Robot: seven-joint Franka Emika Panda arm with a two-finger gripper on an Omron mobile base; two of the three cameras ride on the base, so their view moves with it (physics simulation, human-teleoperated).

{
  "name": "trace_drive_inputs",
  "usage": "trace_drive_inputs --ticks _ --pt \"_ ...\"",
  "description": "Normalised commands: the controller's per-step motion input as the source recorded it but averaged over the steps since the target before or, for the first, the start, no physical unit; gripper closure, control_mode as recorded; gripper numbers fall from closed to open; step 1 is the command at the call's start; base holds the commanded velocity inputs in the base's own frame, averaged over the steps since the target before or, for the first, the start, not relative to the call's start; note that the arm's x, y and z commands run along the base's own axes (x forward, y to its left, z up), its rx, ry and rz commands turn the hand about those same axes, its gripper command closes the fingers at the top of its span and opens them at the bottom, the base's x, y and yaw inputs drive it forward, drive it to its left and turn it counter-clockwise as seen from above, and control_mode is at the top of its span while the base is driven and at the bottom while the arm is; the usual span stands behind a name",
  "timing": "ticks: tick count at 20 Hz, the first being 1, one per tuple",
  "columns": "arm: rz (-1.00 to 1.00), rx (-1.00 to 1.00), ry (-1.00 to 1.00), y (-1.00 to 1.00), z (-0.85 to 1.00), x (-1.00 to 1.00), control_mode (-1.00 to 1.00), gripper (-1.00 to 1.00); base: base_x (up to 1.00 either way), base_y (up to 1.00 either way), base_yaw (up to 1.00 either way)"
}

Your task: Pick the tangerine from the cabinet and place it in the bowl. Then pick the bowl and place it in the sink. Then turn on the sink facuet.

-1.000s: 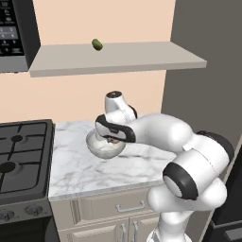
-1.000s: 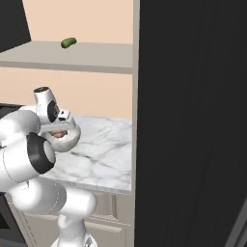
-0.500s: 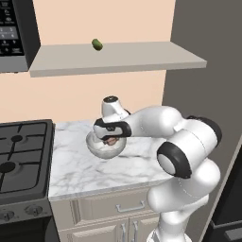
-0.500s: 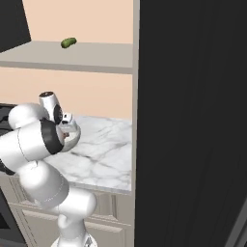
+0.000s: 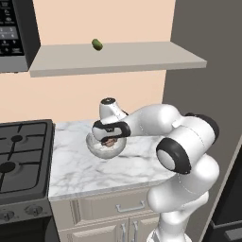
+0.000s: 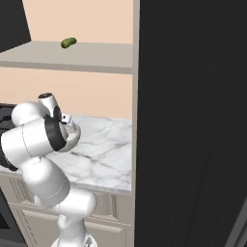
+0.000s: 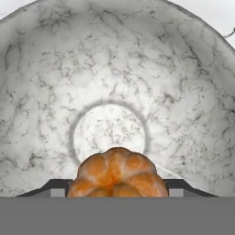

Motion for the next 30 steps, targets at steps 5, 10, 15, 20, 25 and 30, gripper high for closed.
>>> trace_drive_inputs --ticks 5,10,15,20,25,30 --pt "0.0 0.0 -0.05 0.01 0.0 0.01 -1.0 -1.0 0.0 0.0 0.0" --pt "0.0 0.0 -0.06 0.28 0.12 -0.2 -1.0 -1.0 0.0 0.0 0.0" --pt "0.0 0.0 -0.04 0.42 0.21 -0.35 -1.0 -1.0 0.0 0.0 0.0" --pt "0.0 0.0 0.01 0.21 -0.01 -0.17 -1.0 -1.0 0.0 0.0 0.0" --pt "0.01 0.0 0.02 0.08 -0.18 -0.02 -1.0 -1.0 0.0 0.0 0.0" --pt "0.03 0.0 0.0 0.0 -0.38 0.0 -1.0 -1.0 0.0 0.0 0.0"
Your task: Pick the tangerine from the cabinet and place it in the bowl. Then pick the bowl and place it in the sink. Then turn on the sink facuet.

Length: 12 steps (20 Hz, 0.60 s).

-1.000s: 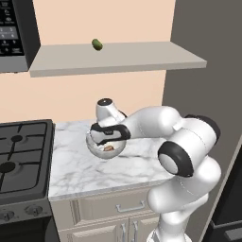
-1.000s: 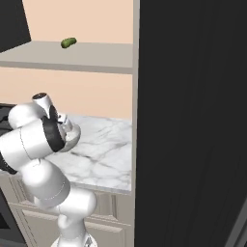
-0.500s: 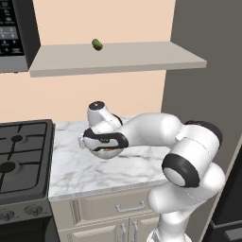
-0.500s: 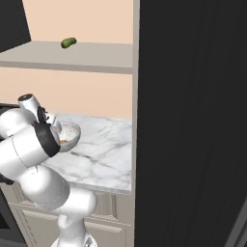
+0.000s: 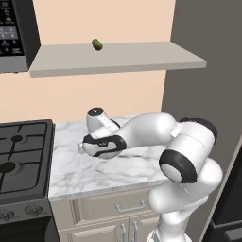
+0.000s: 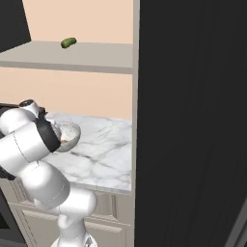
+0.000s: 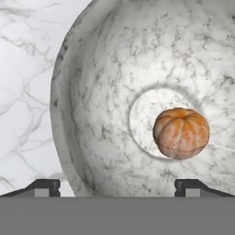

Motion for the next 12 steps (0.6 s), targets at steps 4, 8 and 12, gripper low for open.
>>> trace_drive_inputs --ticks 4,8,12 --pt "0.04 0.0 0.0 0.0 -0.36 0.0 -1.0 -1.0 0.0 0.0 0.0" --pt "0.04 0.0 0.0 0.0 -0.17 0.0 -1.0 -1.0 0.0 0.0 0.0" --pt "0.03 0.0 0.0 -0.02 -0.03 -0.05 -1.0 1.0 0.0 0.0 0.0"
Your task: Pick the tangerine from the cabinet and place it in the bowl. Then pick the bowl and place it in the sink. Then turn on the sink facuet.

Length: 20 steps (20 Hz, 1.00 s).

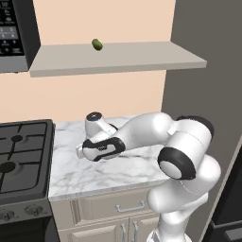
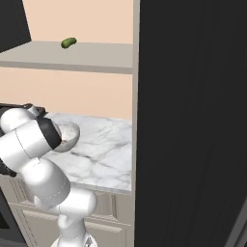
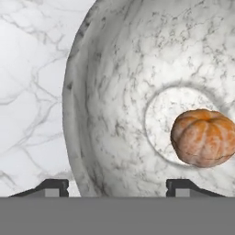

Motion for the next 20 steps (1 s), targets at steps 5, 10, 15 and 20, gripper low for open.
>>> trace_drive_inputs --ticks 5,10,15,20 --pt "0.0 0.0 0.0 0.0 0.0 -0.05 -1.0 1.0 0.0 0.0 0.0" --pt "0.07 -0.01 -0.07 -0.03 0.15 -0.27 -1.0 1.0 0.0 0.0 0.0" --pt "0.06 -0.02 -0.04 -0.03 0.92 -0.91 -1.0 1.0 0.0 0.0 0.0" --pt "0.15 0.0 0.0 -0.18 1.0 -0.98 -1.0 1.0 0.0 0.0 0.0"
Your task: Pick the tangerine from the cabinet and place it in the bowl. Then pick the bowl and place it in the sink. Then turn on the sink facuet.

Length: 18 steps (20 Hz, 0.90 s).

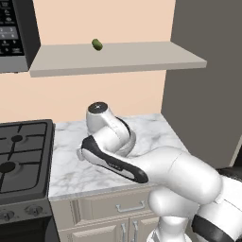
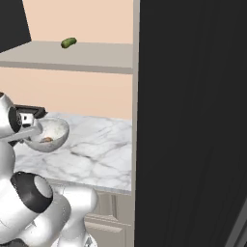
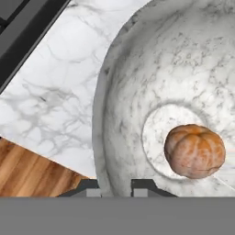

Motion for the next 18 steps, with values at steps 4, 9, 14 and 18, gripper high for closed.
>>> trace_drive_inputs --ticks 4,9,14,18 --pt "0.21 0.0 0.0 -0.51 1.0 -0.97 -1.0 1.0 0.0 0.0 0.0" --pt "0.33 0.0 0.0 -0.59 0.82 -0.72 -1.0 1.0 0.0 0.0 0.0" --pt "0.32 -0.03 -0.01 -0.6 0.73 -0.7 -1.0 1.0 0.0 0.0 0.0" --pt "0.38 -0.12 -0.02 -0.35 0.76 -0.47 -1.0 1.0 0.0 0.0 0.0"
